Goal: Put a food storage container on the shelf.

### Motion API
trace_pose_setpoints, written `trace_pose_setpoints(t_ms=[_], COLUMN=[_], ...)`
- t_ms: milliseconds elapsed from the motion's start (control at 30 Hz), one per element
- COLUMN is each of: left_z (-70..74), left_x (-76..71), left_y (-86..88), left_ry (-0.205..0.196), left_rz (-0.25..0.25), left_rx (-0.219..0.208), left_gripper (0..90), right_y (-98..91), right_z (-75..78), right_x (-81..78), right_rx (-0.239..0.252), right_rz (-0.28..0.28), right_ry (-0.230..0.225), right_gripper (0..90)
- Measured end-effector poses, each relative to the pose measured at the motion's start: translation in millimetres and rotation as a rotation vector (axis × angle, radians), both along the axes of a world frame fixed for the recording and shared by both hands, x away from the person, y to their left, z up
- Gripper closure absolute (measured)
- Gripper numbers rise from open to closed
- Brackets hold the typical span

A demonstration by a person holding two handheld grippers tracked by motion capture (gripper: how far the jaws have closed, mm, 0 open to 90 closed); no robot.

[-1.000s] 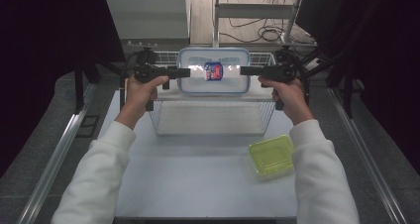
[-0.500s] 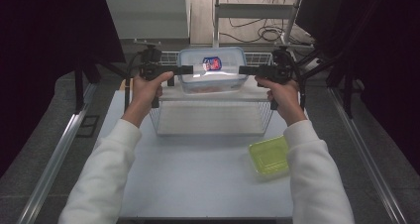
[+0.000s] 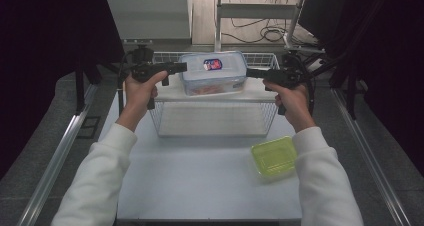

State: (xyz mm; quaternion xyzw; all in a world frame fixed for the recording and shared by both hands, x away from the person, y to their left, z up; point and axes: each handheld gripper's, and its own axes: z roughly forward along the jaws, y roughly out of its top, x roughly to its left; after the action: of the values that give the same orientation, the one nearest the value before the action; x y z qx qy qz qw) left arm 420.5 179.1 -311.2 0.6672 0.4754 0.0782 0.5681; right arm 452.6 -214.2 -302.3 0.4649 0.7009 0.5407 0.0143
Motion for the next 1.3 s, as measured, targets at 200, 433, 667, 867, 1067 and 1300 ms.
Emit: trace_pose_setpoints(t_ms=[200,433,667,867,1067,1300], left_z=[-4.1,-22.4,-37.0,-39.2,-38.5,-39.4], left_x=[-27.8,-40.9,-32.1,-24.8,-19.3,-15.0], left_y=[1.8,-13.8,-25.1,-21.4,-20.5,-21.4], left_ry=[-0.016,0.011,0.040,0.053,0.058,0.067], left_rz=[-0.088,-0.165,-0.175,-0.148,-0.131,-0.125], left_rx=[0.016,0.100,0.123,0.116,0.122,0.131], left_gripper=[87.2,90.0,90.0,90.0,90.0,90.0], right_y=[-7.9,-12.8,-14.1,-16.5,-17.4,-17.2], right_z=[-3.2,-8.3,-11.4,-15.3,-18.5,-22.1], right_x=[-12.8,-24.0,-33.1,-36.3,-36.6,-37.3], right_rx=[0.022,0.031,0.018,0.021,0.024,0.025], right_rz=[0.019,0.037,0.059,0.073,0.072,0.082], right_ry=[-0.012,-0.015,-0.026,-0.029,-0.029,-0.027], right_gripper=[48.2,47.3,46.5,45.9,45.8,45.8])
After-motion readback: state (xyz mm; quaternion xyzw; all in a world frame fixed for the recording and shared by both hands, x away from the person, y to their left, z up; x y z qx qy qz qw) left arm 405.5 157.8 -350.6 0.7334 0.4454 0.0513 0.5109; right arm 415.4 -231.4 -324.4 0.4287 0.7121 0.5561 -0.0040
